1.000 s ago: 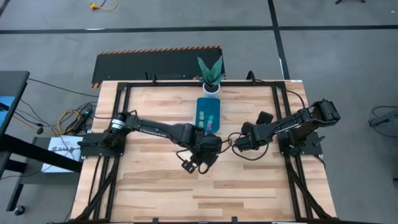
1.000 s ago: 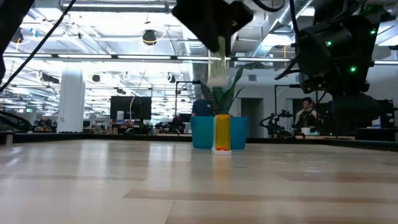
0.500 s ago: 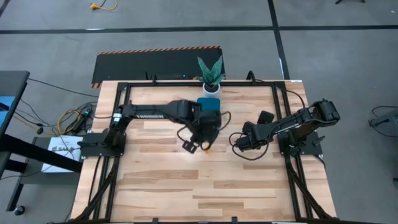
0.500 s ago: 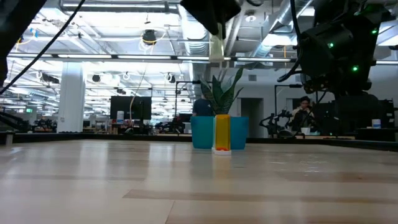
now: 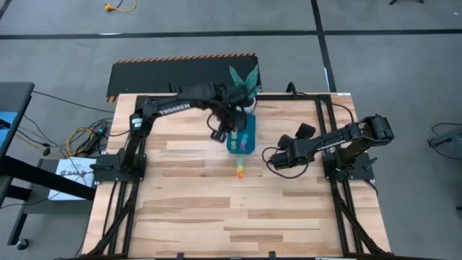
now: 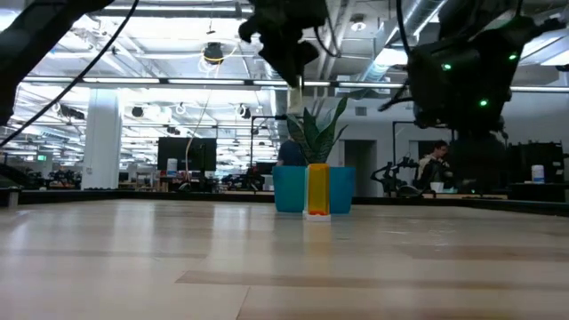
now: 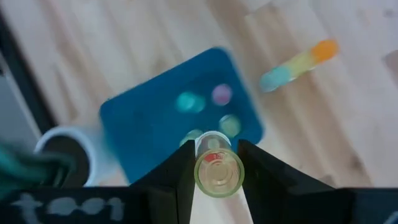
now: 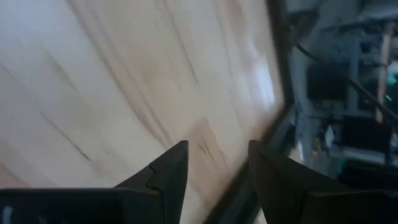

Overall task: Pick and place pill bottles into a basket
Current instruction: Put the yellow pill bottle into the blue bin

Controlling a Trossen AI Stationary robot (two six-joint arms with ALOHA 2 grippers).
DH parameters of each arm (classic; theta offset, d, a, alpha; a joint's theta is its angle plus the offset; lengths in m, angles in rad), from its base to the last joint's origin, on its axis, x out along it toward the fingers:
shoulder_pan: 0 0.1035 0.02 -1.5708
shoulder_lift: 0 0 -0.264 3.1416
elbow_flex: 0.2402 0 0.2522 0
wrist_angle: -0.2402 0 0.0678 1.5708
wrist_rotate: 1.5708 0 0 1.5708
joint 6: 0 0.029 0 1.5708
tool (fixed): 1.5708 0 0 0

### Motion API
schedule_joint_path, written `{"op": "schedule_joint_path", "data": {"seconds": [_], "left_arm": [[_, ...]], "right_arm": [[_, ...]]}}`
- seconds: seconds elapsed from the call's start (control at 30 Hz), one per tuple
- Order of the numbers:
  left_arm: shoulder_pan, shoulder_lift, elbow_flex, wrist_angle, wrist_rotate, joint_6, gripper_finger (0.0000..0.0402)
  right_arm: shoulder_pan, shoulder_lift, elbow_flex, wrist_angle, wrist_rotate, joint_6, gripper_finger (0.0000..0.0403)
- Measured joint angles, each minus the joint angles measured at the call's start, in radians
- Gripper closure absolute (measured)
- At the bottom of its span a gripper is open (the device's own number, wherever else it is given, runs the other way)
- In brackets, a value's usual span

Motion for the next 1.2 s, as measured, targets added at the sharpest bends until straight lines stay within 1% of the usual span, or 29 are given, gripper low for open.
{"op": "schedule_joint_path", "data": {"seconds": [0.07, 0.17, 0.3, 0.4, 0.53, 0.63, 0.7, 0.83, 0.9, 1.0, 1.1, 1.2], "left_arm": [[0.037, 0.000, 0.000, 0.000, -0.001, 0.009, 0.0301], [0.084, 0.000, 0.000, 0.000, 0.003, 0.022, 0.0301], [0.118, 0.000, 0.000, 0.007, 0.023, 0.049, 0.0301], [0.128, 0.000, 0.000, 0.012, 0.023, 0.074, 0.0301], [0.128, 0.000, 0.000, 0.035, 0.025, 0.118, 0.0301], [0.128, 0.000, 0.000, 0.044, 0.027, 0.146, 0.0301], [0.133, 0.000, 0.000, 0.055, 0.034, 0.152, 0.0301], [0.149, 0.000, -0.001, 0.056, 0.047, 0.151, 0.0301], [0.156, 0.000, -0.001, 0.056, 0.047, 0.148, 0.0301], [0.164, 0.000, -0.001, 0.055, 0.047, 0.146, 0.0301], [0.166, 0.000, -0.001, 0.056, 0.048, 0.144, 0.0301], [0.166, 0.000, -0.001, 0.059, 0.047, 0.144, 0.0301]], "right_arm": [[-0.012, 0.000, 0.000, 0.080, -0.015, -0.090, 0.0244], [-0.031, 0.000, 0.001, 0.210, -0.074, -0.248, 0.0244], [-0.064, -0.013, 0.019, 0.339, -0.140, -0.390, 0.0244], [-0.092, -0.043, 0.035, 0.403, -0.189, -0.465, 0.0244], [-0.134, -0.099, 0.040, 0.492, -0.259, -0.523, 0.0244], [-0.173, -0.145, 0.040, 0.541, -0.341, -0.560, 0.0244], [-0.201, -0.170, 0.037, 0.590, -0.418, -0.593, 0.0244], [-0.267, -0.213, 0.001, 0.700, -0.603, -0.666, 0.0244], [-0.299, -0.227, -0.027, 0.735, -0.657, -0.686, 0.0244], [-0.344, -0.248, -0.090, 0.790, -0.706, -0.714, 0.0244], [-0.379, -0.285, -0.177, 0.892, -0.771, -0.739, 0.0244], [-0.398, -0.342, -0.269, 0.988, -0.884, -0.797, 0.0244]]}}
